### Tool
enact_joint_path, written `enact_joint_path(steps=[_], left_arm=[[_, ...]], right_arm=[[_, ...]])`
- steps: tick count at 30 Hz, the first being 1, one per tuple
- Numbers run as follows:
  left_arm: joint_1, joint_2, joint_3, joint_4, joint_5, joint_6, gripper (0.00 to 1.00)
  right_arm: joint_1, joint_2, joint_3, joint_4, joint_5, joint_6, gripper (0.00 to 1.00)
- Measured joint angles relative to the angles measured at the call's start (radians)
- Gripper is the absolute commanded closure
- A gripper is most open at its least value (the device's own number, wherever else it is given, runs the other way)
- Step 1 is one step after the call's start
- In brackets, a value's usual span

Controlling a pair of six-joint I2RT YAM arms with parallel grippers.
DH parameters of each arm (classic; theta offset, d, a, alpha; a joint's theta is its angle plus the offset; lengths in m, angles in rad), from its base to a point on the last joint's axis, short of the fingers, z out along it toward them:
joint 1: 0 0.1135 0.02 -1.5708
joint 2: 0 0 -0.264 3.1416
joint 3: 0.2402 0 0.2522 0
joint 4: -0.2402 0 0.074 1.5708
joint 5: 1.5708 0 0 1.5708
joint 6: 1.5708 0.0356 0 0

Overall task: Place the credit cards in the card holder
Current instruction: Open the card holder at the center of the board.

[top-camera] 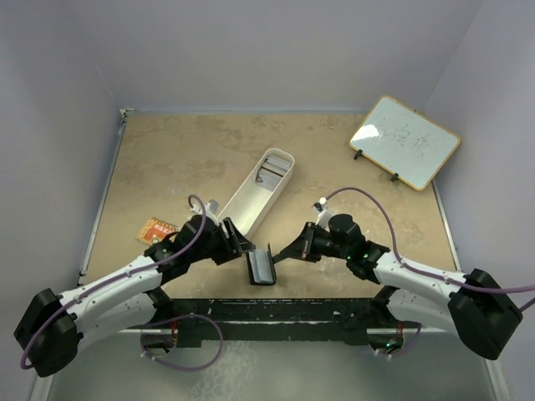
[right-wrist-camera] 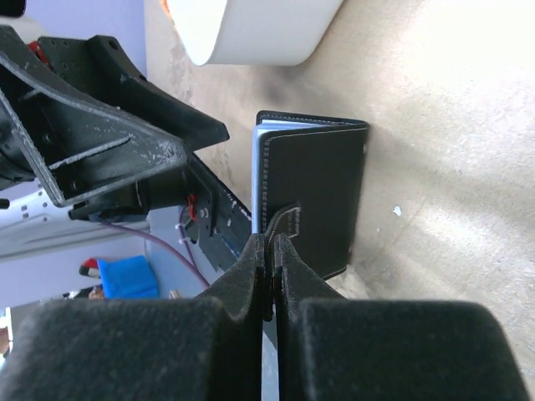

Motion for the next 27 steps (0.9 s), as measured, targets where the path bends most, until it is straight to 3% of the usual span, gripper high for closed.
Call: enact_joint_path(steps=[13,27], left_arm=[[0.000,0.078,-0.067,0.114,0.039,-0.021,0.47],[0.000,0.096,-0.067,0.085,0.005,-0.012,0.65]], right_arm=[[0.001,-0.002,-0.022,-0.092,0.105,-0.012,1.00],[0.001,-0.025,-0.043,-0.252,0.204,-0.098,1.00]])
